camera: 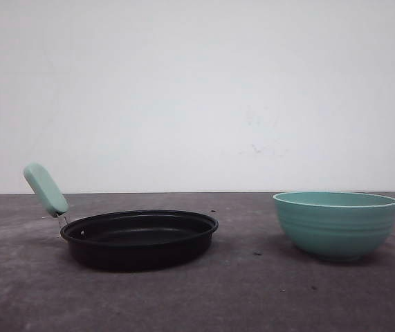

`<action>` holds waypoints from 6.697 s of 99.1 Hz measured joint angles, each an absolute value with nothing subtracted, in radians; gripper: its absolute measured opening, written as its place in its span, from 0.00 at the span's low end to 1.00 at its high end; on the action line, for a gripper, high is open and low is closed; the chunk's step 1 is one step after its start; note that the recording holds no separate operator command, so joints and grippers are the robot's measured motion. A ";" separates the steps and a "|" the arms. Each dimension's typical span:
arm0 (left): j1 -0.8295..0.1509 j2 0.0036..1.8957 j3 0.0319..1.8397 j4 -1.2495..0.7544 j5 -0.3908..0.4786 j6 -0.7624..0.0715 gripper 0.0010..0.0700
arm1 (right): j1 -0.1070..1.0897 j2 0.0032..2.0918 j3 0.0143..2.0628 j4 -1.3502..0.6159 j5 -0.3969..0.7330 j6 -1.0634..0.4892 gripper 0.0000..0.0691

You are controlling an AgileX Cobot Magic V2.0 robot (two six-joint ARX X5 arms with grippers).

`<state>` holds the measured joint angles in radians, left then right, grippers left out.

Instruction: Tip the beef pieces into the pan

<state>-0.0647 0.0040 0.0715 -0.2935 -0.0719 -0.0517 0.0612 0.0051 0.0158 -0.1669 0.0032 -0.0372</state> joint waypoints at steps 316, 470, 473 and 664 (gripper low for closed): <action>-0.150 0.904 1.068 -0.632 0.232 -0.331 0.77 | 0.065 0.762 0.945 -0.393 -0.391 0.266 0.99; -0.223 1.448 0.743 -0.192 0.347 -0.647 0.07 | 0.065 0.842 0.947 -0.622 -0.387 0.127 0.97; -0.223 1.448 0.742 -0.192 0.350 -0.646 0.07 | 0.065 0.844 0.947 -0.627 -0.387 0.127 0.95; -0.285 1.288 0.743 -0.353 0.523 -0.582 0.07 | 0.209 1.433 0.947 -0.363 -0.278 0.265 0.03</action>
<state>-0.2852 1.2884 0.7425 -0.3534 0.5232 -0.5819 0.2092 1.4326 0.9474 -0.3634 -0.2779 0.2646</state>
